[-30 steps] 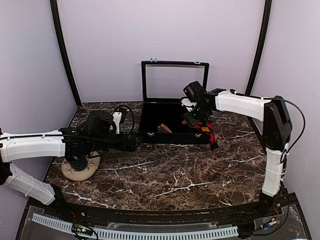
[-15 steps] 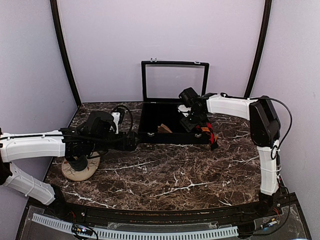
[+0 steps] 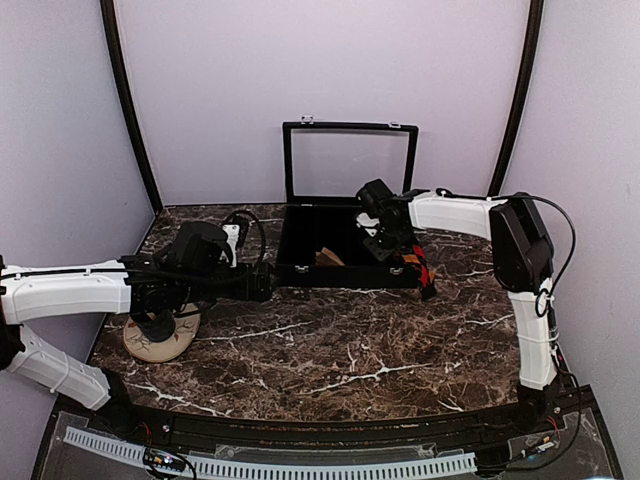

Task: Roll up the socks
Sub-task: Pick up the sock from the storage box.

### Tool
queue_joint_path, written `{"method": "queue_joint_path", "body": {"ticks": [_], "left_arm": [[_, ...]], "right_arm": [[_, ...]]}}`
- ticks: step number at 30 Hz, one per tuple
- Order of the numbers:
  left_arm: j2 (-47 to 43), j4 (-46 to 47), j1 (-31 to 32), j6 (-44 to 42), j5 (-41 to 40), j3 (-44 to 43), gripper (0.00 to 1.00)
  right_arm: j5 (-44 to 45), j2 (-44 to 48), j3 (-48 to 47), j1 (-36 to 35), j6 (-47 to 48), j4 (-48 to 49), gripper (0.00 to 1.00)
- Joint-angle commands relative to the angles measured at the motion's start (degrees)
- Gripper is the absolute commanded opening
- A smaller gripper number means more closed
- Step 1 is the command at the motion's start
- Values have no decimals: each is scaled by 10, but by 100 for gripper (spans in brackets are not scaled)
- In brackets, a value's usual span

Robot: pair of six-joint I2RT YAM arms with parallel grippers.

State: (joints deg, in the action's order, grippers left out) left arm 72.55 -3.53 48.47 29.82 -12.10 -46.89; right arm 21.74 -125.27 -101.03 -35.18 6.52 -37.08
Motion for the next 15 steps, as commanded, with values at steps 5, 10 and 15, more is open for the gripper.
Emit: {"method": "queue_joint_path", "body": {"ticks": [5, 10, 15], "left_arm": [[-1, -5, -5, 7, -4, 2, 99], [-7, -2, -5, 11, -2, 8, 99], [-16, -3, -5, 13, -3, 10, 99]], "right_arm": [[6, 14, -2, 5, -5, 20, 12], [10, 39, 3, 5, -8, 23, 5], [15, 74, 9, 3, -12, 22, 3]]}}
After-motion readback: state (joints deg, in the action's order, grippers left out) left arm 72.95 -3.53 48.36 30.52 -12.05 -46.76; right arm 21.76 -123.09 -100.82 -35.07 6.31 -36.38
